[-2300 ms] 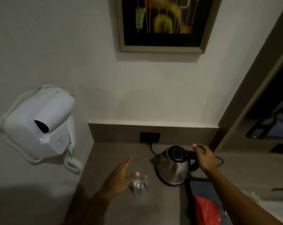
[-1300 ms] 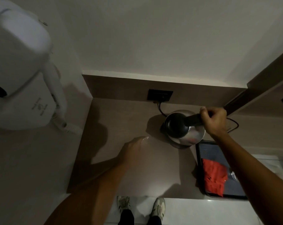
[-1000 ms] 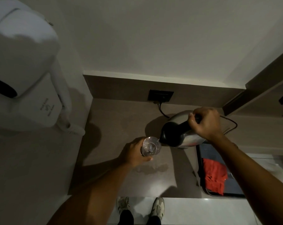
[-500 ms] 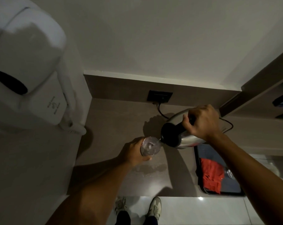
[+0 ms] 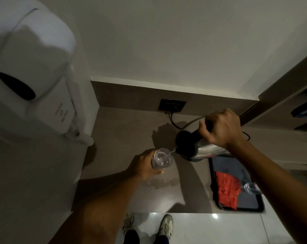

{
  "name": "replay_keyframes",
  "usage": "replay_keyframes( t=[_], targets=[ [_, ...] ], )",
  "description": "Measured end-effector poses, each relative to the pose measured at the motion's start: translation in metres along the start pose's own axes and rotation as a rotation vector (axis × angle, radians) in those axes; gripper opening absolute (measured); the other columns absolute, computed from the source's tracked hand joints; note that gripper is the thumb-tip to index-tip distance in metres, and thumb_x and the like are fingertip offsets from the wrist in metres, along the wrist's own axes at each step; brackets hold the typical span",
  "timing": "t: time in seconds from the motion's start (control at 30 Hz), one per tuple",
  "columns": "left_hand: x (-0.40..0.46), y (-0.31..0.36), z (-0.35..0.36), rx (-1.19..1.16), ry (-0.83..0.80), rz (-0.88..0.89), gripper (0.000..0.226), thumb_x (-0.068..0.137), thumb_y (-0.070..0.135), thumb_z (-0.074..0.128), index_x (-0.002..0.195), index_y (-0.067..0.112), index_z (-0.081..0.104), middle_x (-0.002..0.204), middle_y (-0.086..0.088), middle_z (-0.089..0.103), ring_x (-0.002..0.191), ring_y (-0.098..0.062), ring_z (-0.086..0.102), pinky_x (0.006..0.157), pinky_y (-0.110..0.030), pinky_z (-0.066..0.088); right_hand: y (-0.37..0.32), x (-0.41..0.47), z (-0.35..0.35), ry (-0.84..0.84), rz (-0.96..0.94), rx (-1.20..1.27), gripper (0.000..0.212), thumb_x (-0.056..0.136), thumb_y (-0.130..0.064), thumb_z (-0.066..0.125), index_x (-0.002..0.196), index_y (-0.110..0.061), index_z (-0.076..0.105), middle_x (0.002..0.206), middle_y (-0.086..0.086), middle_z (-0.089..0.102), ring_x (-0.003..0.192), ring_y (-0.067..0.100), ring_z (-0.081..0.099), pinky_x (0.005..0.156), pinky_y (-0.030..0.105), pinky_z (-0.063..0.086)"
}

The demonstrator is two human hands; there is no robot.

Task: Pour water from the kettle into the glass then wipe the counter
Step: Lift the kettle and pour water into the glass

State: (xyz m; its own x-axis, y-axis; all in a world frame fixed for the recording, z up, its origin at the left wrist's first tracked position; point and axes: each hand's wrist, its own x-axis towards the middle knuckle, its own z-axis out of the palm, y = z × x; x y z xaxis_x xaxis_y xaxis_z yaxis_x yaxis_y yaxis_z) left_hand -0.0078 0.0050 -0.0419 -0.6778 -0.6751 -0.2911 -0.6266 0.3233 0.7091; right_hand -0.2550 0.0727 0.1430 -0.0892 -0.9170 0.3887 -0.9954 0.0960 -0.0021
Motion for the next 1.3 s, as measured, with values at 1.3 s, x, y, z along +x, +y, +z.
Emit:
replay_keyframes(
  t=[1.3],
  targets=[
    [-0.0006,-0.0031,0.0028,-0.007,0.003,0.02,0.092,0.058,0.058,0.086,0.137,0.033,0.046,0.133,0.005,0.063,0.118,-0.018,0.063,0.096,-0.036,0.055,-0.0043,0.005,-0.0047,-0.12,-0.039,-0.011,0.05,0.09,-0.049,0.03,0.051,-0.021,0.043,0.042,0.0,0.041,0.037,0.019,0.034,0.064,0.027,0.026]
  ],
)
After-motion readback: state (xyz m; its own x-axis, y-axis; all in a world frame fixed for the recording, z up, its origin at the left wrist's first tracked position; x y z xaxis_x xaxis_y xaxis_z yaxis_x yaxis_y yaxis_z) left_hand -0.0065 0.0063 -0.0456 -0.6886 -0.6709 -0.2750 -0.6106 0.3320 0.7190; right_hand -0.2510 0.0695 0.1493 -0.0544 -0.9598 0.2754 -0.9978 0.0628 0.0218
